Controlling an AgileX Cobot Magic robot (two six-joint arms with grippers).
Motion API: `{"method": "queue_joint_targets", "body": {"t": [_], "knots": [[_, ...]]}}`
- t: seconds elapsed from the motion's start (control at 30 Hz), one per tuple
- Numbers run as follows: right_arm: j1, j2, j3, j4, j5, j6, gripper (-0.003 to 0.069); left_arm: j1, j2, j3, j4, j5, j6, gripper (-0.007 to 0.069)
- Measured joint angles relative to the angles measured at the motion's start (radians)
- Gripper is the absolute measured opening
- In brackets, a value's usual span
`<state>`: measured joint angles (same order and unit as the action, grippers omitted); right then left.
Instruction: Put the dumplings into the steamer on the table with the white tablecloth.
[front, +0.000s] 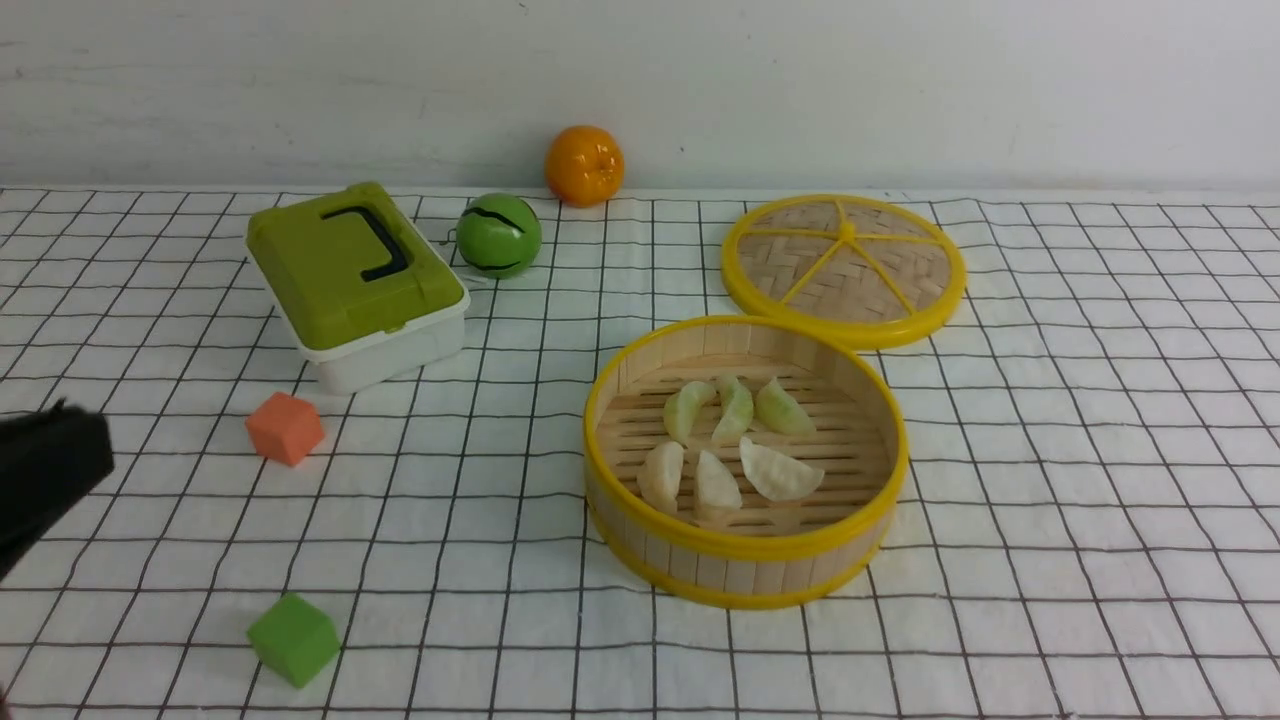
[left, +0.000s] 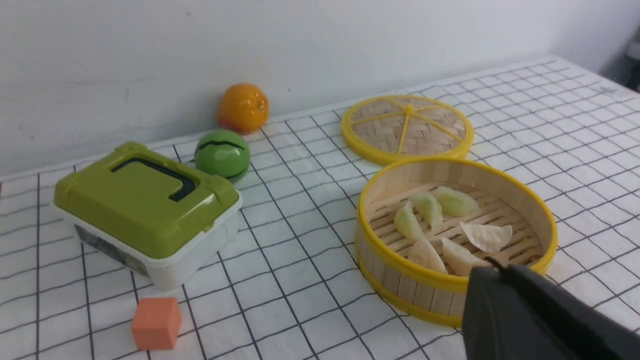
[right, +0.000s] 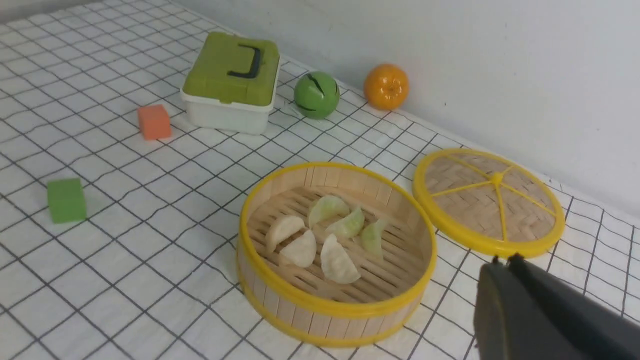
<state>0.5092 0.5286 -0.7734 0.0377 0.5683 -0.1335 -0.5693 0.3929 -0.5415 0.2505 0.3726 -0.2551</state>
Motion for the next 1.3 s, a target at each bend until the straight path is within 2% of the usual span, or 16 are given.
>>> {"method": "queue_joint_targets", "body": {"t": [0.13, 0.3, 0.97, 1.13, 1.27, 1.3], "knots": [[0.000, 0.021, 0.036, 0.001, -0.062, 0.034, -0.0006, 0.000, -0.123, 0.118, 0.002, -0.049, 0.000, -0.0013], [0.000, 0.027, 0.078, 0.012, -0.085, 0.044, -0.0003, 0.000, -0.158, 0.191, 0.017, -0.057, 0.000, -0.0013], [0.000, 0.027, 0.119, 0.015, -0.086, 0.044, 0.0011, 0.000, -0.158, 0.202, 0.019, -0.060, 0.000, -0.0013], [-0.004, -0.030, 0.181, -0.028, -0.142, 0.044, 0.0018, 0.000, -0.158, 0.202, 0.019, -0.060, 0.000, -0.0013], [-0.053, -0.167, 0.298, -0.049, -0.228, 0.044, 0.0020, 0.000, -0.158, 0.202, 0.019, -0.058, 0.000, -0.0013], [-0.095, -0.226, 0.369, -0.049, -0.261, 0.044, 0.0020, 0.000, -0.158, 0.202, 0.019, -0.055, 0.000, -0.0013]]}}
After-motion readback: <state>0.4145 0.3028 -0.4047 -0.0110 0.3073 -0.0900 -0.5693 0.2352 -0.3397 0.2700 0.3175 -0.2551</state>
